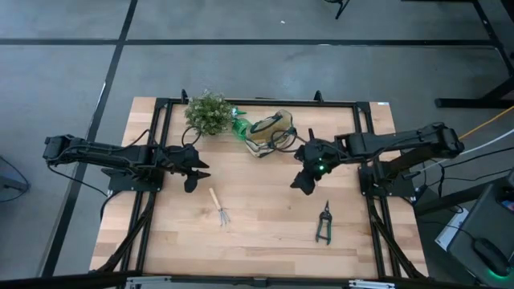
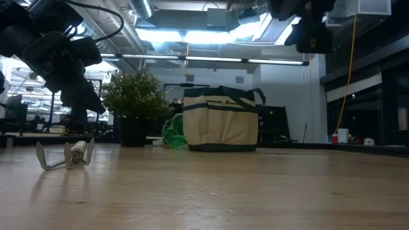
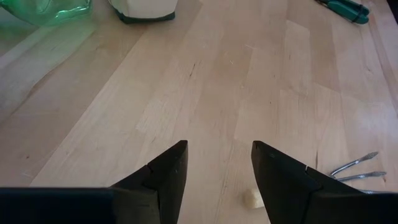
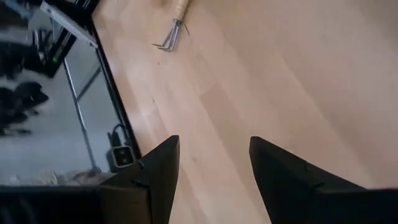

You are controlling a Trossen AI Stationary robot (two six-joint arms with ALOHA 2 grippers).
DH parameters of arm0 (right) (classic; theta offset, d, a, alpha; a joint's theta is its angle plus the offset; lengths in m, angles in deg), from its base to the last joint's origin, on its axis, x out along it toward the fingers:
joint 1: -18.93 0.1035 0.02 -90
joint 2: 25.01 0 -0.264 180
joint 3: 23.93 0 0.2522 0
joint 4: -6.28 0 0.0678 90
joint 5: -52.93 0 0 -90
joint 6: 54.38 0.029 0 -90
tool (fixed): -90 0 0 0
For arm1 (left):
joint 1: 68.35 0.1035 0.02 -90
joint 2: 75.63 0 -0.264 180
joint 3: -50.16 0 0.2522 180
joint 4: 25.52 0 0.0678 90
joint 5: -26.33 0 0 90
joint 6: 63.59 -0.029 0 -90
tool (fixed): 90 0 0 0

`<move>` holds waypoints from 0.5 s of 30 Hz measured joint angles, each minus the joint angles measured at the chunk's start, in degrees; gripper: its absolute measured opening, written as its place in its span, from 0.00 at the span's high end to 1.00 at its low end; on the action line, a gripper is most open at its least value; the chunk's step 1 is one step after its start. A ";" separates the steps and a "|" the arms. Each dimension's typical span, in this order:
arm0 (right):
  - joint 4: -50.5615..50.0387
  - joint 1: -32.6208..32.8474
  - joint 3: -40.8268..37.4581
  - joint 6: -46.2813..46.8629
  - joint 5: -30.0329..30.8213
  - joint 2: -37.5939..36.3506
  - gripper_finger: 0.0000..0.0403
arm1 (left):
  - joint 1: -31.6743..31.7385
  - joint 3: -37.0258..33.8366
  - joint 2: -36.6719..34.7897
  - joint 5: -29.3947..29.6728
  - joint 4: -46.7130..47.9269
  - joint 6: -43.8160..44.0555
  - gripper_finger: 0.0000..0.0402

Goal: Pick & Place Garden tools in Gardening bag
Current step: Put the fruit pruner into the gardening bag

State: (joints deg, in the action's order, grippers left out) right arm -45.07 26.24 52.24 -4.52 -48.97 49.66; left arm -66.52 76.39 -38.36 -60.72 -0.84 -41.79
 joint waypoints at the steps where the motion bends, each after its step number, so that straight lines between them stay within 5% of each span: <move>1: 0.02 0.96 0.00 2.74 0.17 0.00 0.50 | -0.01 0.01 0.01 0.00 0.00 0.00 0.56; 15: 0.07 17.95 0.00 37.37 5.40 0.90 0.50 | -0.01 0.01 0.00 -0.01 0.00 0.00 0.57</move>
State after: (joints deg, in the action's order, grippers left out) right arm -44.99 44.20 52.24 32.85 -43.57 50.57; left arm -66.53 76.41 -38.36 -60.73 -0.84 -41.79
